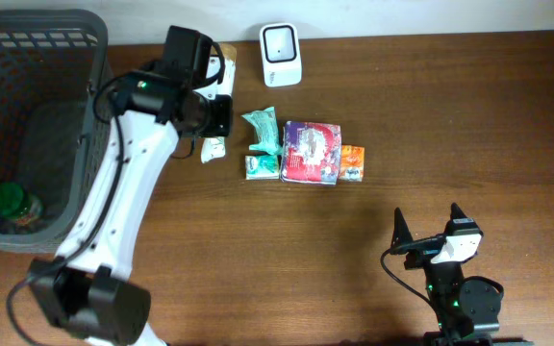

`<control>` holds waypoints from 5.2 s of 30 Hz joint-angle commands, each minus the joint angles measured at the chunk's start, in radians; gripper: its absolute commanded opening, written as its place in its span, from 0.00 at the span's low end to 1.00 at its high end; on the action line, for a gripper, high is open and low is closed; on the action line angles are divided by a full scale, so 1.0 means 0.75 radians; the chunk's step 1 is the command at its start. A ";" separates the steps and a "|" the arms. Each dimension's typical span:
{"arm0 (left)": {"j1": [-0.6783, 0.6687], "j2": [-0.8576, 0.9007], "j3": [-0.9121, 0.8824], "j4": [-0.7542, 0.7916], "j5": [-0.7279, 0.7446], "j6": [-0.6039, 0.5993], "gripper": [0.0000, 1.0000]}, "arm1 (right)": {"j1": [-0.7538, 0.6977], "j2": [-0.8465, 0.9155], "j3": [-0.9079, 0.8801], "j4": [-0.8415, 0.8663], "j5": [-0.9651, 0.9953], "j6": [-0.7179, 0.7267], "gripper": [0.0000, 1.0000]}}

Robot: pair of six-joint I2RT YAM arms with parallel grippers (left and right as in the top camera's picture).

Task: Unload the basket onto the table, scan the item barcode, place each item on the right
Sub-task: 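Lower the white tube left of the packs and open the left gripper, then return the left gripper to the basket and grasp the green-lidded jar, then carry the green-lidded jar to the scanner and set it left of the tube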

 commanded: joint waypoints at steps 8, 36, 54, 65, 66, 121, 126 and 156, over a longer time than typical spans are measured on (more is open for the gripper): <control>-0.001 0.310 0.014 0.042 -0.043 0.011 0.00 | -0.010 -0.008 -0.012 -0.001 0.002 0.011 0.99; 0.084 0.392 1.271 -0.731 0.368 0.086 0.99 | -0.010 -0.008 -0.012 -0.001 0.002 0.011 0.98; 0.972 0.084 0.472 -0.527 -0.514 -0.368 0.99 | -0.010 -0.008 -0.012 -0.001 0.002 0.011 0.98; 1.077 0.092 -0.193 0.154 -0.447 -0.315 0.98 | -0.010 -0.008 -0.012 -0.001 0.002 0.011 0.98; 1.078 0.095 -0.213 0.183 -0.448 -0.315 0.98 | -0.010 -0.008 -0.012 -0.001 0.002 0.011 0.99; 0.355 0.406 1.648 -0.671 -0.077 -0.263 0.68 | -0.010 -0.008 -0.012 -0.001 0.002 0.011 0.99; 0.094 0.490 1.558 -0.637 -0.222 -0.226 0.67 | -0.010 -0.008 -0.012 -0.001 0.002 0.011 0.98; 0.032 1.195 1.226 -0.618 -0.225 -0.201 0.70 | -0.010 -0.008 -0.012 -0.001 0.002 0.011 0.99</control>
